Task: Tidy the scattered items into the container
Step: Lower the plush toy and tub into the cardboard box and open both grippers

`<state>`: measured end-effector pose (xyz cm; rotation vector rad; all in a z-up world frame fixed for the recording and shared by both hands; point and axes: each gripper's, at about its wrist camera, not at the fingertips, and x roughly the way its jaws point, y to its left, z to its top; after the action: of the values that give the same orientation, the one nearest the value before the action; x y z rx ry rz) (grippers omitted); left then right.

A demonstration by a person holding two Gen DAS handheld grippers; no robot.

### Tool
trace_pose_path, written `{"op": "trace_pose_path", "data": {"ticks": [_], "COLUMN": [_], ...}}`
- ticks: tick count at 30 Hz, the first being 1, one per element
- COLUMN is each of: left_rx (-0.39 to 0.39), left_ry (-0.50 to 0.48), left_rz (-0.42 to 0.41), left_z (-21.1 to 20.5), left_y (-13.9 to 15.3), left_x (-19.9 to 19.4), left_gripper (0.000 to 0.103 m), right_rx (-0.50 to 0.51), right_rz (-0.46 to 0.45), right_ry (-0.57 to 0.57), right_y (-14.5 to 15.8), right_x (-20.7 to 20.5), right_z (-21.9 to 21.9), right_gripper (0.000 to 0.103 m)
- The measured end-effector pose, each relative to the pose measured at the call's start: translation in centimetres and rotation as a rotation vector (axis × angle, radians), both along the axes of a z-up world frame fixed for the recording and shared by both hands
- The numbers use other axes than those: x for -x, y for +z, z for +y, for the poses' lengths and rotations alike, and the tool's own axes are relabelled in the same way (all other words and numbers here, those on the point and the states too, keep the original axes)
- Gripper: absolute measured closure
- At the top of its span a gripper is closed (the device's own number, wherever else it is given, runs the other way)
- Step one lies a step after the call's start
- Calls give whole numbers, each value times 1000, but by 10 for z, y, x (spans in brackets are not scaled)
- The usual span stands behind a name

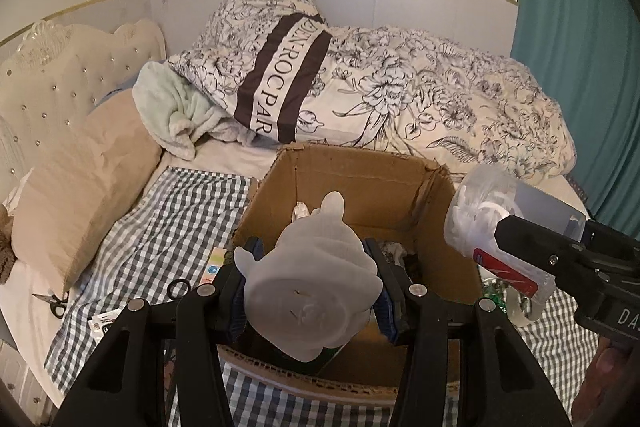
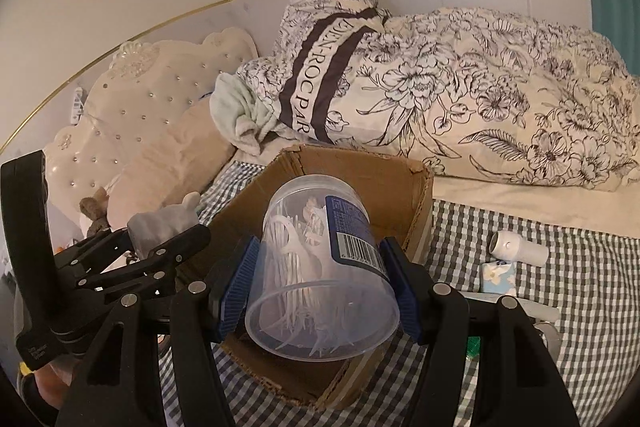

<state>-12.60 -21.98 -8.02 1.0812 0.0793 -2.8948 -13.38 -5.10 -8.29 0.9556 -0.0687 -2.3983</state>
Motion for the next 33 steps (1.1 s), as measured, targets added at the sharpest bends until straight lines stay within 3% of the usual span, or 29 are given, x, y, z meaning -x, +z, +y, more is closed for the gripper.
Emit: {"op": "trace_pose_path", "data": {"ticks": [4, 15, 23, 28, 31, 33], "left_rx": [7, -17, -35, -37, -34, -38], "left_ry": [-8, -10, -2, 1, 6, 11], "left_rz": [-18, -93, -118, -116, -98, -82], "left_z": [1, -10, -13, -12, -12, -11], "left_y": [-12, -52, -64, -61, -52, -44], "left_x": [11, 40, 48, 45, 42, 39], "left_gripper": [52, 52, 52, 51, 46, 35], "right_rx": [28, -52, -93, -82, -78, -74], "right_rz": [-29, -68, -72, -47, -31, -27], "right_ry": [-14, 16, 17, -14, -23, -29], "right_y": [-14, -51, -61, -52, -45, -41], "right_x": [15, 38, 42, 40, 36, 34], "right_z": [-1, -28, -31, -25, -21, -17], "right_gripper": [41, 41, 40, 40, 40, 40]}}
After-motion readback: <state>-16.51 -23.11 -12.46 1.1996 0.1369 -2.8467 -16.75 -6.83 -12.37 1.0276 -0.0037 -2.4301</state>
